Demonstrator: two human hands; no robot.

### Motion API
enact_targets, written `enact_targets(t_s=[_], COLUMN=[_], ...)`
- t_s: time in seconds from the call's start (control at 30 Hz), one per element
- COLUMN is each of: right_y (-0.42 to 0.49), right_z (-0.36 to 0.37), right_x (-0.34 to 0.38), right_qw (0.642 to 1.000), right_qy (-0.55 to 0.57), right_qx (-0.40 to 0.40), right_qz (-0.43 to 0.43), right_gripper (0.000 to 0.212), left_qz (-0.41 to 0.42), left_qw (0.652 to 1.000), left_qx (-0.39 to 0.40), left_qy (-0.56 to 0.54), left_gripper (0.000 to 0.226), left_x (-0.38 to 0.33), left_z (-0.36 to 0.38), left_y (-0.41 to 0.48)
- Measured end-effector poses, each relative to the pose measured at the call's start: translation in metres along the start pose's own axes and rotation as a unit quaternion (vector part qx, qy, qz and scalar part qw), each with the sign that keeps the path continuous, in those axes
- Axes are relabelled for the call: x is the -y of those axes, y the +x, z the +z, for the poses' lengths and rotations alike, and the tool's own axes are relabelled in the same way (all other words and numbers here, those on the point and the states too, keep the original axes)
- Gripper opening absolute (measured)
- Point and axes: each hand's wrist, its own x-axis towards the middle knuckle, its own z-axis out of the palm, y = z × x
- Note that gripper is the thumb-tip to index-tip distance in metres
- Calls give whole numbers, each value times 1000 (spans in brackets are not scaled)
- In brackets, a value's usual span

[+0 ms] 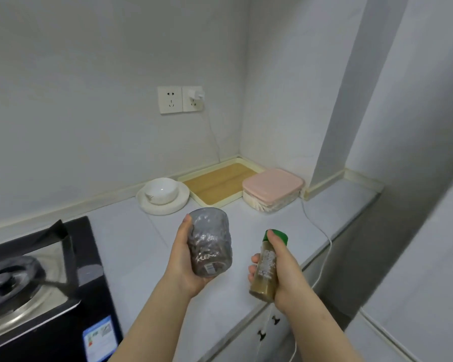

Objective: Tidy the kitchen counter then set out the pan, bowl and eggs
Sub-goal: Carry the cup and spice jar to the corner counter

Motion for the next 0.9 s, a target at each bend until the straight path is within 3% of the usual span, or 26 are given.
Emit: enact_targets(t_s=[0.3, 0.47, 0.57, 0.67, 0.9], right_y=[111, 172, 209, 246, 314], right_z=[51, 82, 98, 112, 128], right_x=[56, 75, 92, 111, 143], right_qw=[994, 986, 978, 976, 966], right_qy=[-79, -141, -172, -178, -214], right_qx=[41, 58, 84, 103, 120], right_qz=[-58, -73, -79, -73, -87], right_gripper=[27, 33, 33, 32, 29], left_qz=[30, 49, 93, 142, 249], left_qw=[999, 996, 990, 977, 933], left_qx=[-21, -21, -47, -88, -156], left_qy=[30, 65, 94, 131, 210], left_gripper=[49, 38, 37, 69, 56], left_x=[-61, -91, -108, -121, -143], left_z=[28, 29, 34, 43, 61], left_y=[115, 163, 194, 228, 301])
